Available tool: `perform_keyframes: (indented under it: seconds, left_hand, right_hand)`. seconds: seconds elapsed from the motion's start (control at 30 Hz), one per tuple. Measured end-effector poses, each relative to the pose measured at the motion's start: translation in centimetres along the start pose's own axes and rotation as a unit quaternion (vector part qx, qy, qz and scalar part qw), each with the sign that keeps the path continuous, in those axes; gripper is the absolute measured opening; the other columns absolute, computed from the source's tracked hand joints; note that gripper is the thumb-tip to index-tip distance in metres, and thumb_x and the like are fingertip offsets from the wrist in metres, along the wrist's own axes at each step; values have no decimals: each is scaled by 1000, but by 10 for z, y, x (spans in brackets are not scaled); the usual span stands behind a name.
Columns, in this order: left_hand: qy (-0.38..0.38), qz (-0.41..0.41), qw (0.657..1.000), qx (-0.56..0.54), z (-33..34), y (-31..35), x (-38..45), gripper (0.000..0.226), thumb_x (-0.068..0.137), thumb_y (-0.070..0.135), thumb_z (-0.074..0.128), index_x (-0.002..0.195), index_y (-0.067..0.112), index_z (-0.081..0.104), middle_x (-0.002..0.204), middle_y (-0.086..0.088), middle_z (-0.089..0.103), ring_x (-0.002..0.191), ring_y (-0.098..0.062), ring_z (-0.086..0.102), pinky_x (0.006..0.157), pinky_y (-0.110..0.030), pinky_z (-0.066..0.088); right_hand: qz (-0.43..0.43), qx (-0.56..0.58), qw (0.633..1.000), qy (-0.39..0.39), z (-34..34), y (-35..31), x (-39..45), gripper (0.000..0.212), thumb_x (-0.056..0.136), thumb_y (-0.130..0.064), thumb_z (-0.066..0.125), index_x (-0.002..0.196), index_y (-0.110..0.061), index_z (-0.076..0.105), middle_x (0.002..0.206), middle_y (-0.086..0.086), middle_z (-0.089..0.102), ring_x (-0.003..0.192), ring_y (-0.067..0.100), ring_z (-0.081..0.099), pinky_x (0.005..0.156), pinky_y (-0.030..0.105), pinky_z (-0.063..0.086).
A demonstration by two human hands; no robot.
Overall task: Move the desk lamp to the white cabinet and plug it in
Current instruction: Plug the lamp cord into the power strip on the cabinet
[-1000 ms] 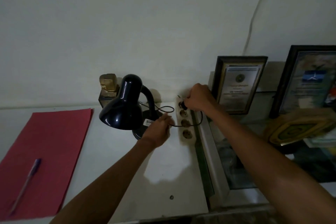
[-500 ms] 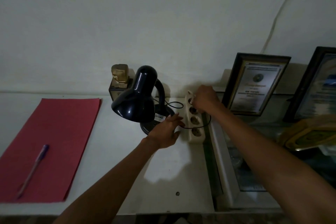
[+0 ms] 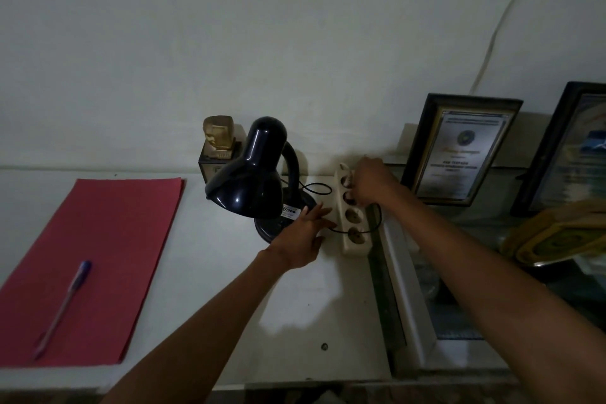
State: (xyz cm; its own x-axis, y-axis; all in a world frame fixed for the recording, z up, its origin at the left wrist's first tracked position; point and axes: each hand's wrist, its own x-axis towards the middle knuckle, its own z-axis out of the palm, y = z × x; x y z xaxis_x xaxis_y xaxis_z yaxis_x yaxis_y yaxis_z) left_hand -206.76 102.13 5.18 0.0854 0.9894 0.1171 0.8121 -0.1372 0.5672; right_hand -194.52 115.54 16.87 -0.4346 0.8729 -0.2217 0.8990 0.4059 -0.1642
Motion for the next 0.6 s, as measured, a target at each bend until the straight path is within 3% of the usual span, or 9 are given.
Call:
perform_keyframes:
  seconds: [0.07,0.13,0.2,0.37,0.6]
  left_hand:
    - [4,1,1000,-1,-1,1,-3,43,90,4,56,131,15,59,157,-11,35,151,-27,14,122,-49,16]
    - [11,6,1000,4,-1,2,-6,44,90,3,57,133,14,57,156,-12,35,151,-27,14,122,-48,17]
    - [17,9,1000,13,-1,3,-9,46,91,4,57,136,13,55,157,-12,34,151,-28,14,122,-48,15]
    - [37,11,999,29,0,4,-13,49,92,4,56,141,14,51,158,-11,30,151,-27,11,121,-38,2]
    - [36,5,999,25,-2,8,-16,52,91,-1,56,142,7,49,158,-15,30,150,-31,18,122,-48,12]
  right_hand:
    - [-11,-9,1000,2,0,0,0,24,80,-15,78,77,-4,57,107,18,67,90,26,65,55,22,41]
    - [-17,-14,1000,6,1,1,2,26,82,-17,77,73,-6,55,106,18,67,80,23,59,62,24,41]
    - [-20,-16,1000,1,1,1,4,26,84,-19,77,74,-7,56,105,16,68,76,21,57,62,24,41]
    - [-23,-24,999,32,0,-3,7,26,86,-17,76,102,-1,64,114,19,62,97,28,65,65,26,44]
    - [-27,-29,999,35,-2,-4,6,34,86,-15,75,113,1,62,121,21,59,105,32,64,69,28,46]
